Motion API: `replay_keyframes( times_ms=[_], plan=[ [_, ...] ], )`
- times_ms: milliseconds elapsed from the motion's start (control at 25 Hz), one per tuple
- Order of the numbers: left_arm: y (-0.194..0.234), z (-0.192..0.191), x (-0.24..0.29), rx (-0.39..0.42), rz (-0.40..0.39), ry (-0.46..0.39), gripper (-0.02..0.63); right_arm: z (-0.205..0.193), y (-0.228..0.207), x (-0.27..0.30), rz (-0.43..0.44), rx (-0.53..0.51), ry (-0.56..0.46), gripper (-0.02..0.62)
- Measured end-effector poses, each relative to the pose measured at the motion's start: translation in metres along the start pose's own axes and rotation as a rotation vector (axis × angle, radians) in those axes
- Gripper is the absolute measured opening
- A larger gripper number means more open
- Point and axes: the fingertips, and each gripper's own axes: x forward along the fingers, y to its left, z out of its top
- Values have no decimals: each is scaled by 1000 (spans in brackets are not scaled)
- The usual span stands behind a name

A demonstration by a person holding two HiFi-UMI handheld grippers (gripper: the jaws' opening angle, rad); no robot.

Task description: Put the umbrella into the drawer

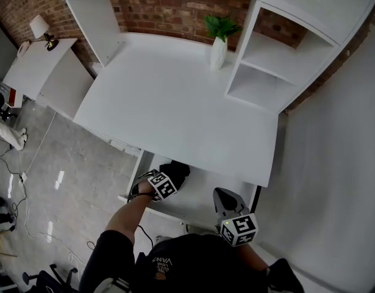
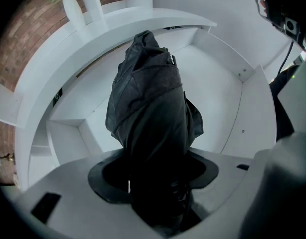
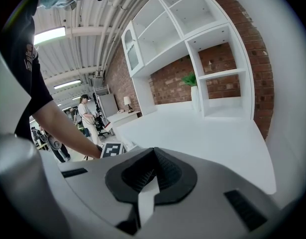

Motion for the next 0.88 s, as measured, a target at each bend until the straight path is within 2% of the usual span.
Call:
replay_keyframes(
  times_ms=[480, 880],
  plan=[
    [36, -5, 12, -252, -24, -31, 272, -5, 16, 23, 76, -16, 42, -8],
    [40, -7, 24, -305, -27, -24, 272, -14, 20, 24, 99, -25, 80, -8]
  ],
)
